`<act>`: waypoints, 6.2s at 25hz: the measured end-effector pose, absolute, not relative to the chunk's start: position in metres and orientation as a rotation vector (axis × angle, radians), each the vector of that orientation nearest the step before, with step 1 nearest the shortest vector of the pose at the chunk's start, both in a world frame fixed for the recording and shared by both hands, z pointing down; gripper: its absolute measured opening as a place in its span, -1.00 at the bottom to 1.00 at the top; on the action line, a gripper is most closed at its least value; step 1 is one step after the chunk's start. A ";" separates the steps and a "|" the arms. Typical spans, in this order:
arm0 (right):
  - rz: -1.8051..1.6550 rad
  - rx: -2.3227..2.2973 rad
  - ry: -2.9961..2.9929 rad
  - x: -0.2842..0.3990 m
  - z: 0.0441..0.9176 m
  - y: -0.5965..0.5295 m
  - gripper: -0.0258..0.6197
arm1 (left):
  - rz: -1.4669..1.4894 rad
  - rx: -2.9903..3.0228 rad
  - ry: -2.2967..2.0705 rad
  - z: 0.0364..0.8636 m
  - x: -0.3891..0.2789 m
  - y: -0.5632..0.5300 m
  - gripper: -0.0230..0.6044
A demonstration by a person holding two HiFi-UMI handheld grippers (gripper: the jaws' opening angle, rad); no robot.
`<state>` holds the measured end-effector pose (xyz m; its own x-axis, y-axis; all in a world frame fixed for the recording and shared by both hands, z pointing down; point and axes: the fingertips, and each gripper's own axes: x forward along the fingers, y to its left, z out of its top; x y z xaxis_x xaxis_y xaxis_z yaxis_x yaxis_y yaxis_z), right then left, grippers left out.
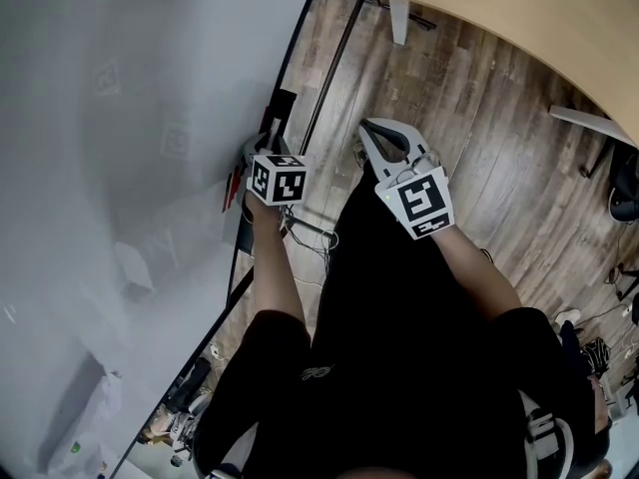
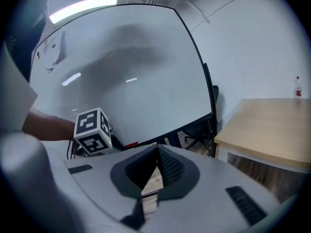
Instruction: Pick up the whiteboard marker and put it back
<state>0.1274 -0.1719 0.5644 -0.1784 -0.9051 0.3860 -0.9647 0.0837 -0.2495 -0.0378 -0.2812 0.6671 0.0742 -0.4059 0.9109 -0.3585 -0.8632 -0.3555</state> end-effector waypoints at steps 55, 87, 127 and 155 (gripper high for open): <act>0.219 1.566 -2.625 -0.047 0.402 -0.096 -0.92 | -0.199 -2.630 1.791 0.358 -0.126 -0.092 -0.73; 0.258 1.106 -2.778 -0.081 0.440 -0.118 -0.92 | -0.627 -2.506 1.952 0.423 -0.168 -0.077 -0.73; 0.481 1.381 -2.472 -0.077 0.526 -0.180 -0.92 | -1.865 -2.220 1.011 0.638 -0.219 -0.204 -0.72; 0.353 1.220 -2.593 -0.078 0.494 -0.144 -0.92 | -1.449 -2.296 1.583 0.568 -0.215 -0.176 -0.87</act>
<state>-0.0778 -0.1440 0.4939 -0.6165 -0.7160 0.3275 -0.7776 0.6191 -0.1101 -0.2146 -0.1760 0.5683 0.0673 -0.7352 0.6745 -0.7365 -0.4927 -0.4635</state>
